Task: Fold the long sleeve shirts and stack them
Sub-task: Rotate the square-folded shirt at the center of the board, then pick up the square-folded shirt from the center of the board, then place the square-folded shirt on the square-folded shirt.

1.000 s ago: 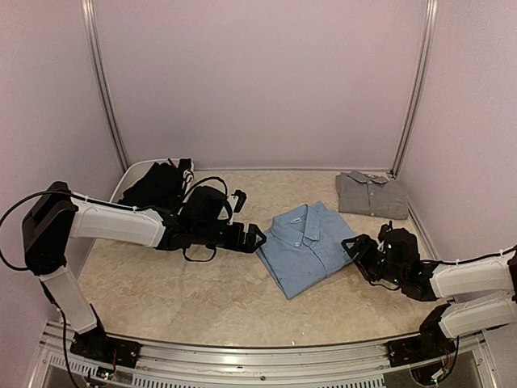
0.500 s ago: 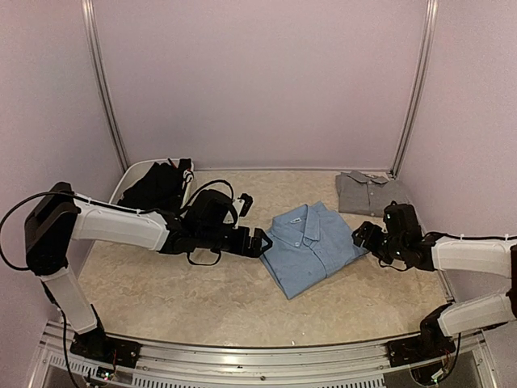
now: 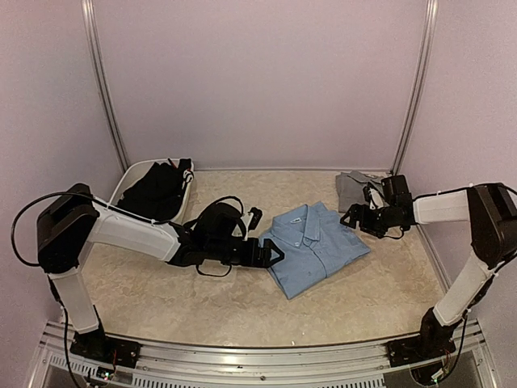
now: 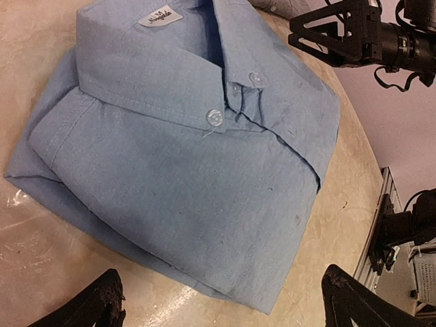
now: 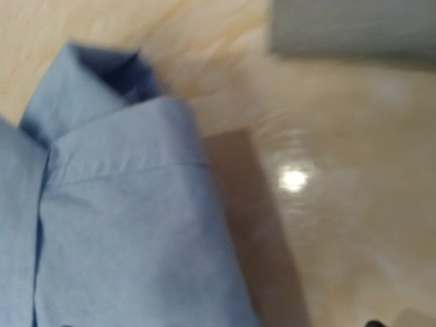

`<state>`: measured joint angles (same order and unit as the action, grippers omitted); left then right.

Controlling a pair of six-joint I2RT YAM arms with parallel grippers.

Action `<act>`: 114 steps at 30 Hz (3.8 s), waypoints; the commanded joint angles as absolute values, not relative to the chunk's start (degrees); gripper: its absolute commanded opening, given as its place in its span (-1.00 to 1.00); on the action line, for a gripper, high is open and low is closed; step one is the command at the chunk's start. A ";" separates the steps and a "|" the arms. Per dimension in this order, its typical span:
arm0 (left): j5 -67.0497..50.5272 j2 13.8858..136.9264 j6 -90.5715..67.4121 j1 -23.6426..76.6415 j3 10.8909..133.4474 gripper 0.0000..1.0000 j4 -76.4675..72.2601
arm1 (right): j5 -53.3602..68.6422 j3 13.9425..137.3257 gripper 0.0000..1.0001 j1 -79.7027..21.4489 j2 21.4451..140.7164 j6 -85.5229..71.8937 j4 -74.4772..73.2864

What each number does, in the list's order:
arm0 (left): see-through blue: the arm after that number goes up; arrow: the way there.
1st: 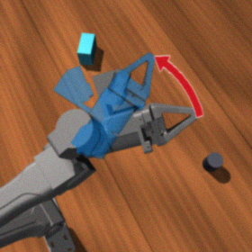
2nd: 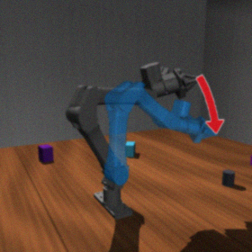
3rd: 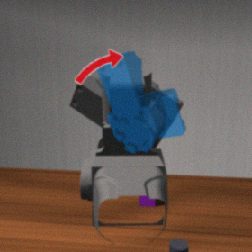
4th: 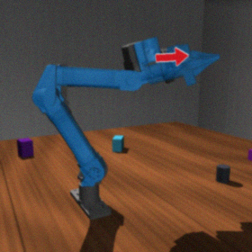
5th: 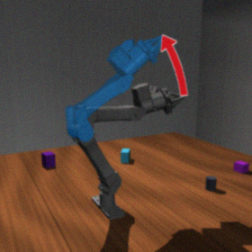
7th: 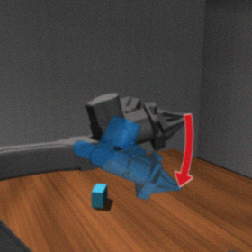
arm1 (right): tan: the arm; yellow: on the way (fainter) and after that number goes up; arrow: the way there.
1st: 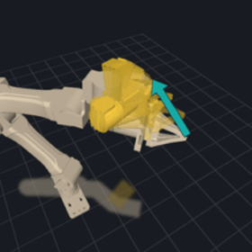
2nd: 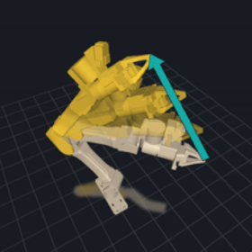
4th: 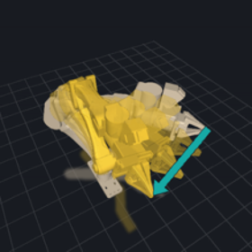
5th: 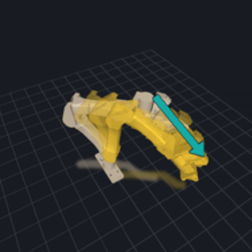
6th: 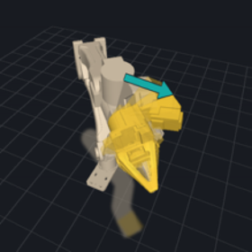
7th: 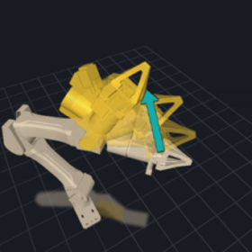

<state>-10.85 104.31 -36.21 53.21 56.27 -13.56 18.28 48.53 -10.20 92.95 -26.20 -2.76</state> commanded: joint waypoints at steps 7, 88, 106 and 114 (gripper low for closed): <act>-13.18 109.37 -39.34 53.79 56.73 0.78 -18.54 | 37.56 55.12 0.75 -4.88 102.84 -17.10 -7.92; -1.59 95.60 -27.40 45.53 51.53 0.70 -9.93 | 47.36 105.57 -1.00 0.97 122.23 -8.70 -34.56; -4.76 99.68 -27.75 46.48 53.94 0.70 -9.50 | 48.92 116.67 -1.00 21.10 132.54 1.98 -49.02; -5.63 101.20 -27.39 47.18 55.93 0.70 -8.74 | 38.24 115.08 -0.65 22.29 134.47 1.37 -49.70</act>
<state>-4.58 100.29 -28.23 46.61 53.82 -9.65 45.28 116.05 19.90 133.51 0.84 -48.34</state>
